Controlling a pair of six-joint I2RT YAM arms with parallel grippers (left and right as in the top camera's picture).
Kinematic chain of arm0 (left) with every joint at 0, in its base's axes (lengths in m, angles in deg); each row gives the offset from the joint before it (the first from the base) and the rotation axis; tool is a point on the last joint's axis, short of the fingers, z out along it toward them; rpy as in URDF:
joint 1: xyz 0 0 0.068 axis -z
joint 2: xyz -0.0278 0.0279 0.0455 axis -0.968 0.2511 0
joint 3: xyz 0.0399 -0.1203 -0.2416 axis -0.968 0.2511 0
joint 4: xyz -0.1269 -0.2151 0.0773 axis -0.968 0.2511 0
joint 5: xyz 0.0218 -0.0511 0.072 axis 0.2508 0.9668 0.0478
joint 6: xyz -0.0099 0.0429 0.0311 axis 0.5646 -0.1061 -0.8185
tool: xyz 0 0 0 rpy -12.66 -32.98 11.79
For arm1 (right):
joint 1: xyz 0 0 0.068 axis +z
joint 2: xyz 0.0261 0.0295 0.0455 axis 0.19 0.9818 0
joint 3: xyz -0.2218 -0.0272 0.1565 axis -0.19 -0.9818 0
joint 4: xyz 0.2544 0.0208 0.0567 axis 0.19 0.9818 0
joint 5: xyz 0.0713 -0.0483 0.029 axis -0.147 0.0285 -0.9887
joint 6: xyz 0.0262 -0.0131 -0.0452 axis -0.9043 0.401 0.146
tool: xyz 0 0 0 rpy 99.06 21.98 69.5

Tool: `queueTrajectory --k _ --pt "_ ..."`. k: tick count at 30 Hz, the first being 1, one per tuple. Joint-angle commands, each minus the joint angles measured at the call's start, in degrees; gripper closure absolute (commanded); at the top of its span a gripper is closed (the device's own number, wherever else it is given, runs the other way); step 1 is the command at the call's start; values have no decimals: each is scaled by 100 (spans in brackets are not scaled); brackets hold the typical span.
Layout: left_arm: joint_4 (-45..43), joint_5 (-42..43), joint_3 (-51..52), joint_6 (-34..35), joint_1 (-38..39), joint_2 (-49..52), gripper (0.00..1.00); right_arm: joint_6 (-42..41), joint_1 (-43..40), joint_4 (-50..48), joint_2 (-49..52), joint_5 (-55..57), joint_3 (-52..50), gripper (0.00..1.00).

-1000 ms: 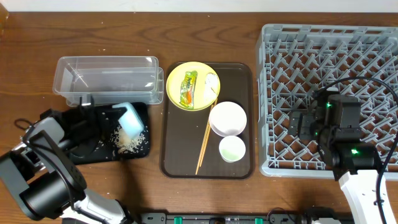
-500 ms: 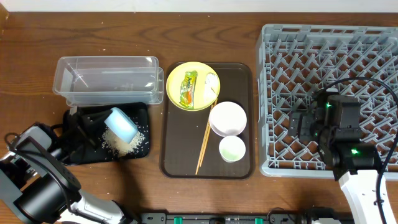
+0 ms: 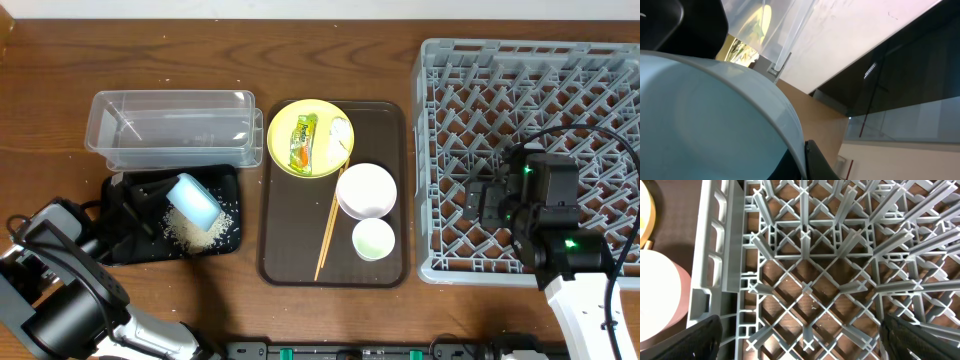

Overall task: Sort waste into correct bins and load items into the dishwasher rack
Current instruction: 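Carry the blue bowl left and tip rice onto the black tray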

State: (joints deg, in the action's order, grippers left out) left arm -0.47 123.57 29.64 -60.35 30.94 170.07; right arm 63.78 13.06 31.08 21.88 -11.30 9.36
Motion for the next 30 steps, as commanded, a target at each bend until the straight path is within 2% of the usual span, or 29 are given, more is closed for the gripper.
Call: queueTrajectory --k 1,6,7,9,12,13,25,30 --pt "33 155 28 55 -31 9 94 -20 55 13 -20 66 111 1" --pt "70 155 28 44 -31 9 94 -22 55 22 -20 111 111 1" --pt "66 155 24 -129 -31 7 94 -22 52 33 -20 129 111 1" --pt "63 155 9 -1012 -28 -28 94 -22 55 37 -20 129 111 1" --pt "55 142 9 -2739 -26 -90 94 -22 55 31 -20 129 111 1" --pt "74 116 9 -2931 -24 -92 94 -22 55 31 -20 129 111 1" --pt "350 155 7 -2590 20 -109 94 -24 55 37 -20 129 111 1" --pt "855 127 7 -3141 494 -503 94 -22 52 35 -20 129 111 1"
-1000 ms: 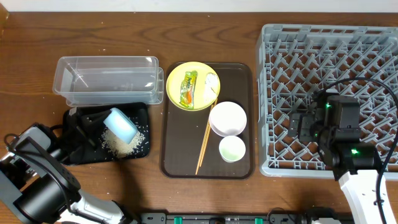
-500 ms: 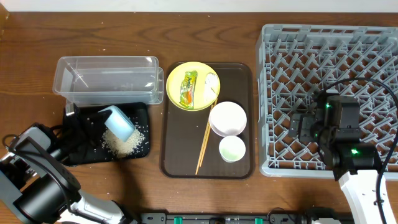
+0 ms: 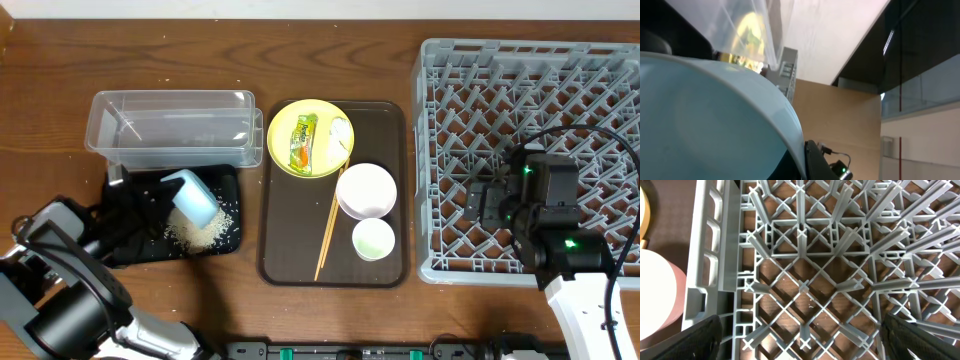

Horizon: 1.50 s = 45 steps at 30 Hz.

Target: Sort waste into correct bins and load items into the dishwasher rack

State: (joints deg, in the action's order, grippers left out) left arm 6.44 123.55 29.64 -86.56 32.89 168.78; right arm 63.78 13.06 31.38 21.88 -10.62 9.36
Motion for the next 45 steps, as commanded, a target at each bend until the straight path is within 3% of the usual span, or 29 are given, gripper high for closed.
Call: queueTrajectory --k 1,4,7,13,20,30,32,33,37,42,45 --pt "216 57 7 -599 474 -546 94 -22 55 2 -20 61 111 1" --pt "181 -457 -24 -599 1058 -1093 94 -22 52 7 -20 61 111 1" --pt "74 -1547 -131 -562 1856 -1672 94 -22 52 2 -20 63 111 1" --pt "-870 -4074 -138 986 3547 -2293 94 -24 55 2 -20 61 111 1" --pt "-1784 -5893 -138 1871 5506 -2227 94 -24 55 4 -20 61 111 1" --pt "-2566 -7069 -136 2531 7128 -1480 91 -24 55 4 -20 61 111 1" --pt "-2581 -7066 -138 2531 7257 -1338 84 -24 55 4 -20 61 111 1" --pt "-2581 -7069 -138 2524 7298 -1303 73 -22 55 4 -20 61 111 1" --pt "-2618 -7097 -144 2522 7309 -1368 52 -22 55 2 -20 63 111 1" --pt "-2623 -7219 -341 2498 7156 -1731 43 -22 55 4 -20 63 111 1" --pt "-2734 -7770 -527 2500 7018 -2004 39 -24 55 9 -20 61 111 1"
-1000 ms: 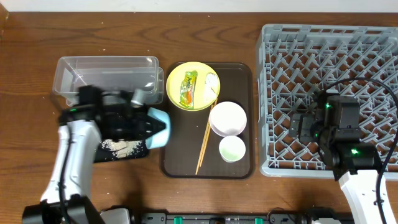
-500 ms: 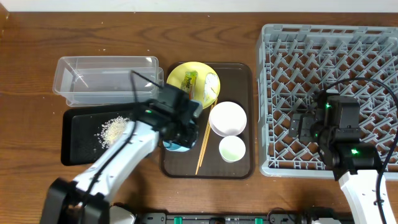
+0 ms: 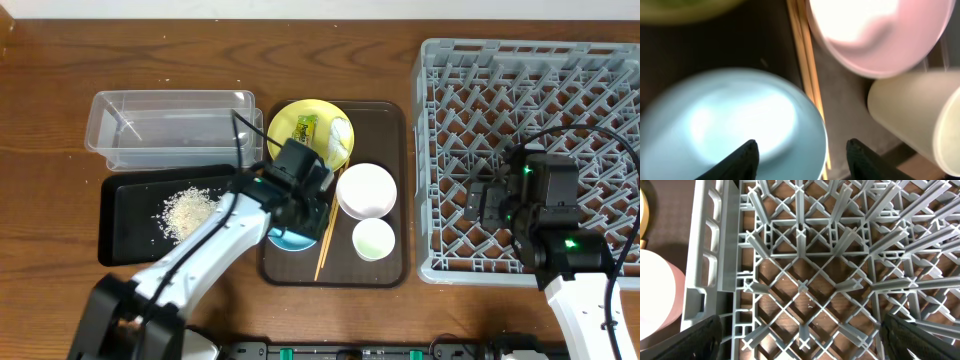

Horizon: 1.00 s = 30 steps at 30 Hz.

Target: Sort waste into correct bins and load items into the dishwasher rack

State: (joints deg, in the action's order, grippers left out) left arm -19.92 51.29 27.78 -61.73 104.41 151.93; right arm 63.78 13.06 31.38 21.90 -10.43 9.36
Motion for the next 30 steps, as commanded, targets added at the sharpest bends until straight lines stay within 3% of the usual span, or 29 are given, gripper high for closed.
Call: queueTrajectory --k 1,7,17,30 --pt "-210 -739 -372 15 -175 -389 38 -24 55 9 -22 42 111 1" --pt "-1550 -1672 -376 17 -391 -361 37 -24 55 9 -22 42 111 1" --pt "-3580 -1727 -376 -7 -562 1296 39 -24 55 28 -22 42 111 1" --pt "-3969 -1722 -376 -2 -894 2321 39 -24 55 42 -22 42 111 1"
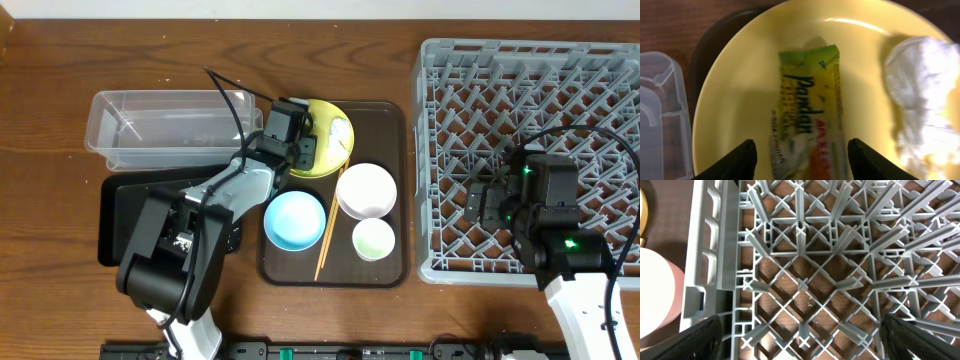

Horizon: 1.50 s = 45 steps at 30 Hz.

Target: Sort waste into correct bins and load items into the dishwasher rack

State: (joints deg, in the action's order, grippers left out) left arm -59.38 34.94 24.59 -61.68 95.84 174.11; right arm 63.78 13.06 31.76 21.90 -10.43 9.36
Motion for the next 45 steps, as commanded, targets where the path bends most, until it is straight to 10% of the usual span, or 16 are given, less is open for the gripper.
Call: queueTrajectory --k 1,7,14,25,36,45 --pt "-22 -85 -57 -7 -37 111 39 -24 55 4 -22 42 111 1" --pt "236 -63 -48 -2 -26 127 52 -24 55 7 -22 39 111 1" --pt "350 -61 -52 -4 -26 39 94 -24 55 7 -22 39 111 1" --pt "348 -455 -52 214 -297 -1919 94 -24 55 9 -22 42 111 2" --pt "979 -1233 -50 4271 -1985 -2046 93 -26 55 39 -22 37 111 2" --pt "699 -1040 -52 4260 -2138 -1668 56 -26 55 70 -22 39 111 2"
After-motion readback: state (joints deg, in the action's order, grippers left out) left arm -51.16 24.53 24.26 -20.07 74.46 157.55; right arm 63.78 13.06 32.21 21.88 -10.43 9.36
